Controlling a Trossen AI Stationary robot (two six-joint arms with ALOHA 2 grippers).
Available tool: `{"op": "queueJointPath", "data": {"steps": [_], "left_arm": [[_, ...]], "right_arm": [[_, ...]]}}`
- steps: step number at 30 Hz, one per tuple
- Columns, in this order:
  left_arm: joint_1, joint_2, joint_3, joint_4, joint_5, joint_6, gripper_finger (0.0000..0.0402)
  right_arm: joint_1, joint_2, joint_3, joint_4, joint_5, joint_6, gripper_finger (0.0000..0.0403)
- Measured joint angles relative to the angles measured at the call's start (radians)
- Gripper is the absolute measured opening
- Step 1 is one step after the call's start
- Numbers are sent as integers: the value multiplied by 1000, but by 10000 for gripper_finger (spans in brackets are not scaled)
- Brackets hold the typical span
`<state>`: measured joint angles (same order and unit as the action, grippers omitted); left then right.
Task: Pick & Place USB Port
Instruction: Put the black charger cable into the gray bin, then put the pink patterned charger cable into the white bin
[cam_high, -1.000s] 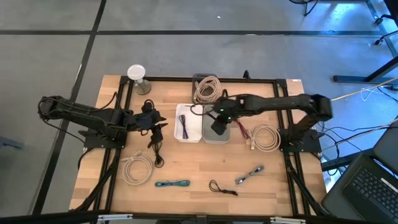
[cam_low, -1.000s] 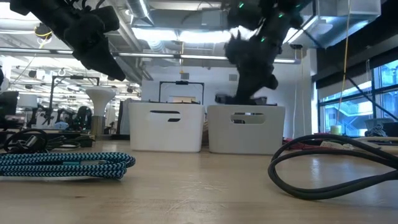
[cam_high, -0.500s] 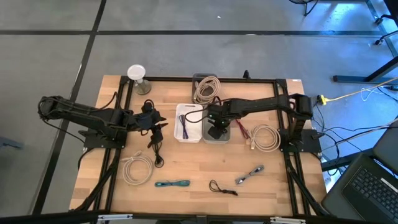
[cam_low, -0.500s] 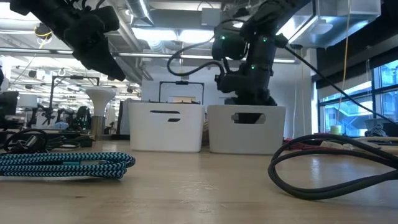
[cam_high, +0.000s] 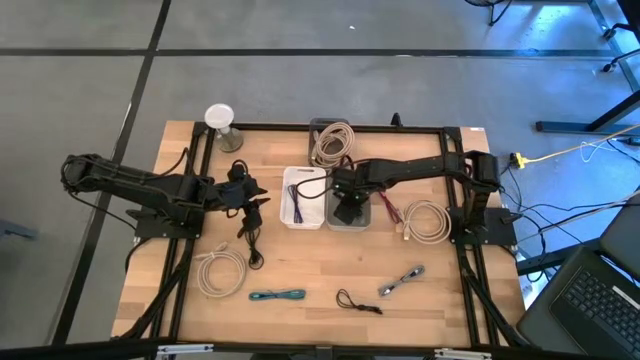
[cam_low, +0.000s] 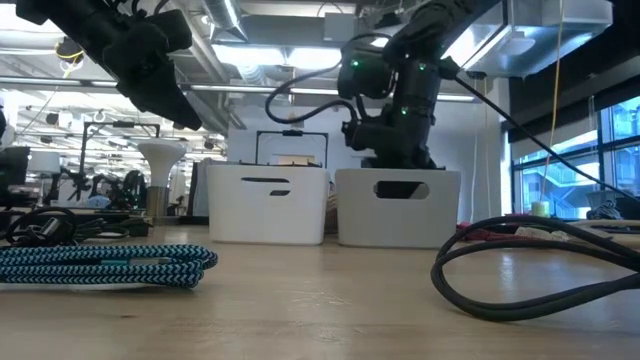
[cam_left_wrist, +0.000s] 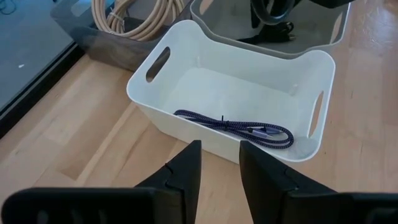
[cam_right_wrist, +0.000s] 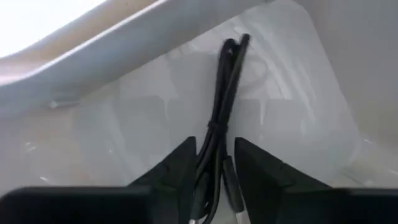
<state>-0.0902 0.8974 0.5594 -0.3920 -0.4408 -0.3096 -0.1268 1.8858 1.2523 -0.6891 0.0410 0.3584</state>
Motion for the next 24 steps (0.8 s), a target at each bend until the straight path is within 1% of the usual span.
{"op": "queueJointPath", "data": {"steps": [3,6,7,11,14,17,19,21,24], "left_arm": [[0,0,0,0,0,0,101],[0,0,0,0,0,-1,98],[0,0,0,0,0,0,98],[0,0,0,0,0,0,101],[0,0,0,0,0,0,102],[0,0,0,0,0,0,99],[0,0,0,0,0,0,98],[0,0,0,0,0,0,99],[0,0,0,0,0,0,101]], "right_arm": [[5,0,12,-2,1,-11,137],[25,0,44,-27,26,-38,142],[36,-3,59,-46,51,-52,142],[103,-45,128,-163,206,-60,137],[165,-99,167,-276,278,-45,132],[231,-163,174,-412,332,43,130],[275,-213,155,-505,365,133,130],[321,-265,116,-588,389,244,130],[384,-351,33,-627,390,410,130]]}}
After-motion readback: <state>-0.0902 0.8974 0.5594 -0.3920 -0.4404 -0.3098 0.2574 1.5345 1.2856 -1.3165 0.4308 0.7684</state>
